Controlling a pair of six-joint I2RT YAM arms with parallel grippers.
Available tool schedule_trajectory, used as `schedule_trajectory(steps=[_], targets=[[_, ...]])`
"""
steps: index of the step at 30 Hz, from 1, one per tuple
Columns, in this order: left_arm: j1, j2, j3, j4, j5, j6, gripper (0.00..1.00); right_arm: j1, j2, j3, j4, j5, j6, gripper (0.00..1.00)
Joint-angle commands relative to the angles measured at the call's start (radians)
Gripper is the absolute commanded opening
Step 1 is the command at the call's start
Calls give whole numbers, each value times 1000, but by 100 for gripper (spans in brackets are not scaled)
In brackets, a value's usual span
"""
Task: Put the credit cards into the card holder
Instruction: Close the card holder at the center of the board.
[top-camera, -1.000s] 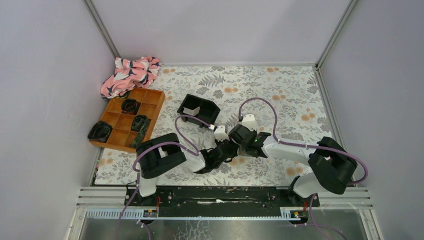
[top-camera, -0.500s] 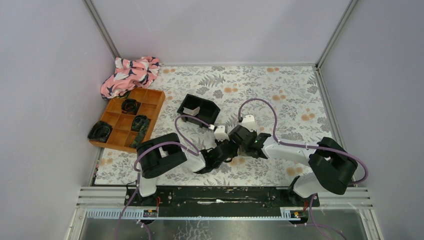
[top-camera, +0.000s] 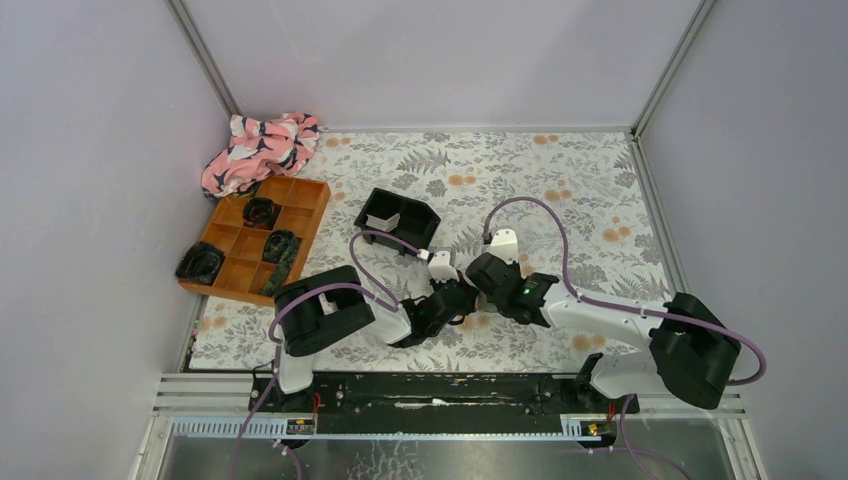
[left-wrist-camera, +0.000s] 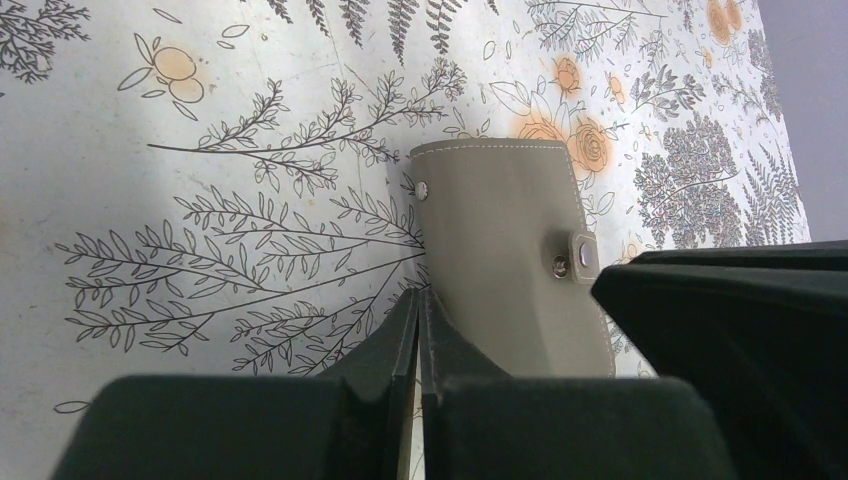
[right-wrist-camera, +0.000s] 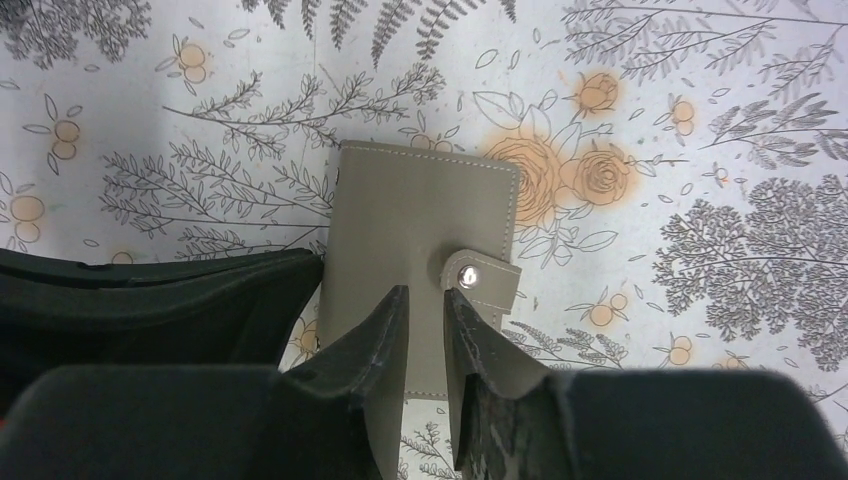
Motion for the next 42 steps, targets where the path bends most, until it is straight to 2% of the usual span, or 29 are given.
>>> schedule_trajectory(steps=[1,4,10,19,28,42], targets=[[4,37,-5,-29,9,7,5,9,-52,-4,1,109,18,26],[4,37,-5,-29,10,6,5,9,-28,10,-28,124,24,27],[4,39,-6,-27,14,1,5,10,61,75,-64,103,35,36],[3,33,-21,-7,16,-1,5,10,156,152,-144,131,73,38],[4,28,-38,13,21,-2,5,9,213,181,-210,166,113,37],[8,22,-43,15,24,1,5,10,247,190,-218,187,115,27]])
